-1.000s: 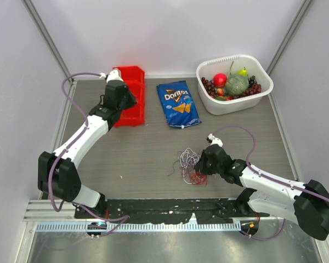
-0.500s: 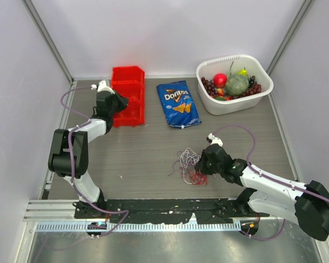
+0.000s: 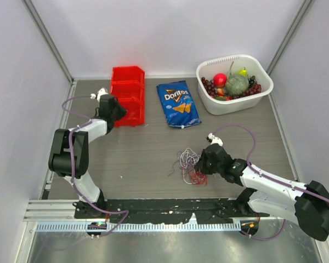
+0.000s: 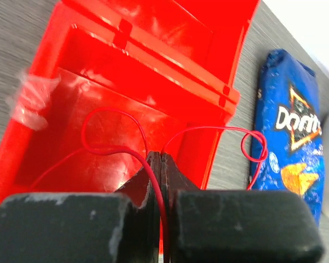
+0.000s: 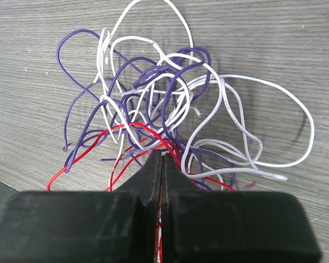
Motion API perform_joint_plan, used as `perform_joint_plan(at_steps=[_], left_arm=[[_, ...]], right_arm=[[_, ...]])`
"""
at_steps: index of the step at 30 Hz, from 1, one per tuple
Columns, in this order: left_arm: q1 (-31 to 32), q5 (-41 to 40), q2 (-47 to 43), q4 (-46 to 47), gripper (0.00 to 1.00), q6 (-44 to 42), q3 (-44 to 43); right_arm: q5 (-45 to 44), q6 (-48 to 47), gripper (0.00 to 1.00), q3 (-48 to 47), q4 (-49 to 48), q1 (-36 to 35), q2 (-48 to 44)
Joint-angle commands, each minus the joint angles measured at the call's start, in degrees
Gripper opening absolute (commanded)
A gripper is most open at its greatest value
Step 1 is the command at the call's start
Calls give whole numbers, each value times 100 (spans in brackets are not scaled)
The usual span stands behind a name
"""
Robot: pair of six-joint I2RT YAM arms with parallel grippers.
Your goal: Untangle the cables
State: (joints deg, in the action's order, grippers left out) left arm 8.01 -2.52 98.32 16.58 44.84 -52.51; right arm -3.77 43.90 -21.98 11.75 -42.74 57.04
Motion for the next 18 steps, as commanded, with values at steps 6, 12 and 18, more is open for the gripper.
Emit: perform_joint_plan(at_steps=[6,12,18], left_arm=[[-1,-758,784,-2973,6,210,-2226],[-1,-758,943,-3873,14,104,-2852],[-1,-504,707,-4075,36,-36,-2879]], right_arm=[[-1,57,1,-78,-217,20,-26],[-18,49,1,-87,-173,20,-87],[34,66,1,-122,-234,20,-26]])
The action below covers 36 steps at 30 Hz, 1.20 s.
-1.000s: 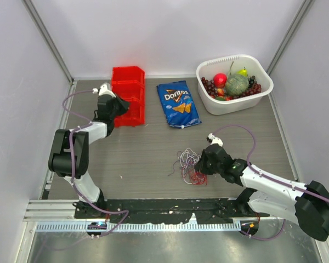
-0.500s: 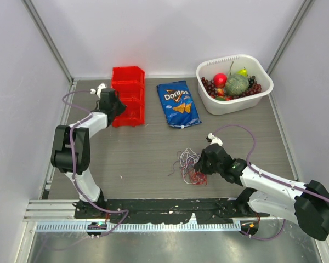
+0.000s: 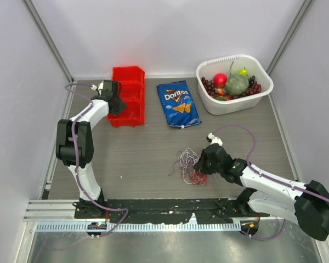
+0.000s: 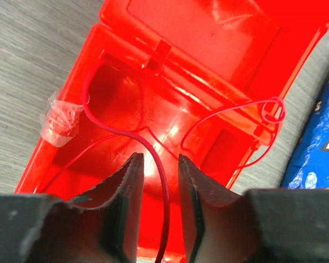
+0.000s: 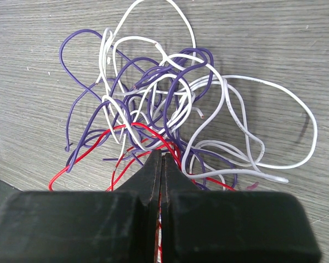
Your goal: Untangle the cables
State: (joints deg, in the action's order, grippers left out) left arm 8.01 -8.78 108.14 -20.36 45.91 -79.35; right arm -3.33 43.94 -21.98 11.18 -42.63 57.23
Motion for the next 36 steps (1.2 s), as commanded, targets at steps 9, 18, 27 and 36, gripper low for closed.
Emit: perform_joint_plan(at_steps=[9,18,27,36], left_arm=[[-10,798,-1452,331,86,-521,517],[7,1730,-813,58,77,-952,-220],[578,565,489,-1820,61,-1760,-2110],[737,-1003,-521,-1401,79,-2130,-1259]], right_arm=[[52,53,1,-149,-256,9,25],[131,62,1,-131,-388,9,139],[43,62,1,-122,-283,9,-10],[87,44,1,-131,-300,18,33]])
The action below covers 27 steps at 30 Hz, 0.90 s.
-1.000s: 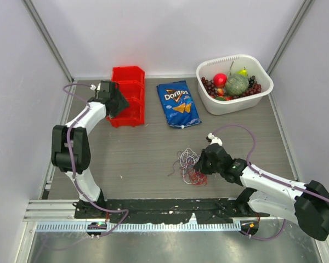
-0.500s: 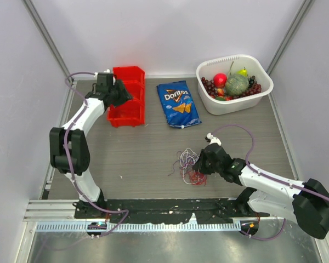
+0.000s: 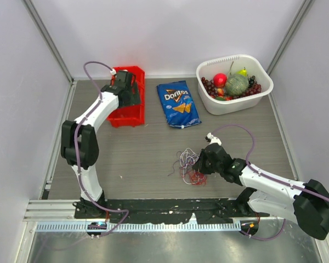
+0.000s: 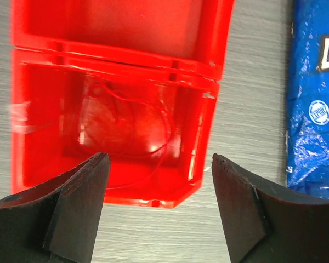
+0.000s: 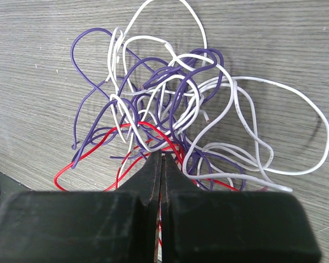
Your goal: Untangle the cables
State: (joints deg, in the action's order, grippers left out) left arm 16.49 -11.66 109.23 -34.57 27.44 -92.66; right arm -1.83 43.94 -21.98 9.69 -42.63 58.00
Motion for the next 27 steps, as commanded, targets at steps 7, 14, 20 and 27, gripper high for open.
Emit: perform_joint_plan(at_steps=[7,14,20,27], left_arm=[[-111,1080,-1815,799,76,462,1413],[897,3680,-2933,3421,78,1150,3973],[2506,3118,-2873,4343,68,1271,4994],[3316,2968,-1968,4643,53,1510,4784]], right_arm=[[42,1,1,-149,-205,18,10],[200,-413,4,-404,269,27,-226],[94,-475,7,-369,296,18,-351],[303,-378,8,-369,287,18,-350]])
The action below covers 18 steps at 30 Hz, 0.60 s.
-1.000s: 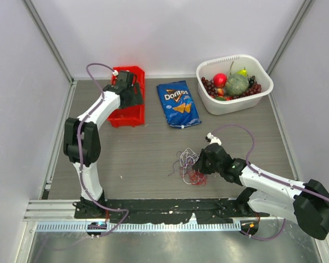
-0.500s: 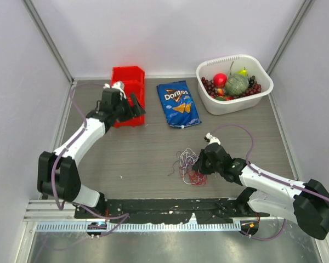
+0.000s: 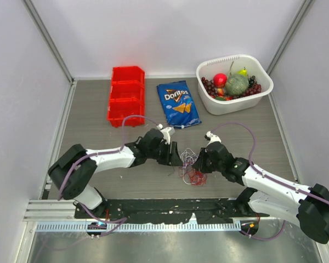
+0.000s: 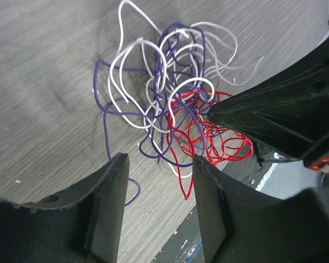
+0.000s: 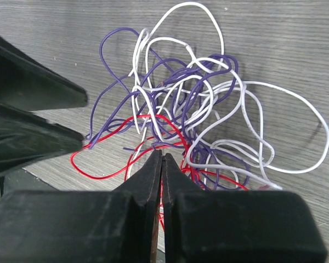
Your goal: Untangle the cables
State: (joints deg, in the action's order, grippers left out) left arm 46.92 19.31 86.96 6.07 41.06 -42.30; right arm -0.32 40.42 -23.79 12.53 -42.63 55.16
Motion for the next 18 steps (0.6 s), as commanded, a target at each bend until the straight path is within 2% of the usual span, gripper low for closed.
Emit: perform_joint_plan(at_steps=[1,7,9,11,12,15,18], left_arm=[[361,-138,312,563,51,139,-296],[748,-428,480,237,40,139,-419],[810,-454,393,229,46,166,-349],[854,-603,217,124,64,183,-287],[863,-691,86,88,66,183,-244],[881,-902,-231,53,66,297,-121],[1003,-807,-241,88,56,447,-120]], right_arm=[[163,-17,8,-170,-5,18,-84],[190,36,8,-91,-49,27,-154],[199,36,8,-56,-84,18,-154],[207,18,8,-29,-111,27,-137],[207,18,8,-29,-120,18,-111],[225,1,8,-12,-163,18,-67],[260,0,8,-11,-199,18,-23]])
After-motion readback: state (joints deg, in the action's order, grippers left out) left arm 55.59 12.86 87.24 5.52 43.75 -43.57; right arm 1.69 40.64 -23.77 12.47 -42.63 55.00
